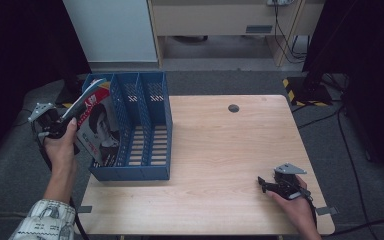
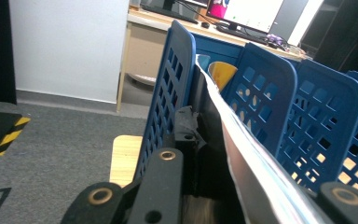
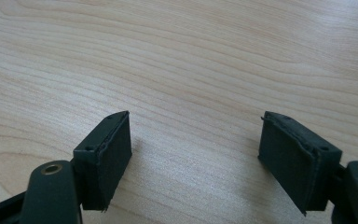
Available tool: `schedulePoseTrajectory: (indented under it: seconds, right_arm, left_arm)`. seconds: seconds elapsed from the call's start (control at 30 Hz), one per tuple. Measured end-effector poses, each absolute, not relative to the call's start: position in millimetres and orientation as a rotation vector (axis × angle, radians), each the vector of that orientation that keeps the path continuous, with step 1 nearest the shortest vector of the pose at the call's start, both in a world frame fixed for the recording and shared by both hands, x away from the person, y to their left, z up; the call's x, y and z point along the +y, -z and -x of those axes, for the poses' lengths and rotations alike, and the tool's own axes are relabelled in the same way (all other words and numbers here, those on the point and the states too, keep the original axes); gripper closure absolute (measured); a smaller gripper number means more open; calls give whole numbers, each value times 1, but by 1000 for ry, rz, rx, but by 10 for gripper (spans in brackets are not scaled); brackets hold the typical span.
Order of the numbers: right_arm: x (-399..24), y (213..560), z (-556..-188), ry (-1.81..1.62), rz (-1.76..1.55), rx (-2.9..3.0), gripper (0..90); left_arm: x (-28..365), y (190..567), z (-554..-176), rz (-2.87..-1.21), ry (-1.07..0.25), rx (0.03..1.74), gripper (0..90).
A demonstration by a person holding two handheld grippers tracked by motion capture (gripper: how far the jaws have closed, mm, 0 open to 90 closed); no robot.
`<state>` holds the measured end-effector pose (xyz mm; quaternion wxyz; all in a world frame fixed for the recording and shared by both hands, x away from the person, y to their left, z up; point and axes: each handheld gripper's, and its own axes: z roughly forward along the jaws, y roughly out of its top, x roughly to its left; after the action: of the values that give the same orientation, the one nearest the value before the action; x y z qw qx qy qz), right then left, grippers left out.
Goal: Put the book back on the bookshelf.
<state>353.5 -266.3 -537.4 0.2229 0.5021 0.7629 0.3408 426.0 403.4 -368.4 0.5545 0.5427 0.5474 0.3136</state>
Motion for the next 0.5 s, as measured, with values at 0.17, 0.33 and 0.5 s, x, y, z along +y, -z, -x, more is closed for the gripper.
schedulePoseTrajectory:
  seconds: [0.17, 0.33, 0.5]
  right_arm:
    - [-266, 537, -354, -941, -1386, 2107, 253]
    - [-266, 537, -353, -940, -1389, 2106, 254]
    - [-266, 537, -353, -941, -1386, 2108, 254]
  left_arm:
    - [403, 368, -423, -1271, -760, 1283, 859]
    - [402, 369, -419, -1262, -777, 1265, 861]
    - [403, 366, -416, -1242, -789, 1245, 863]
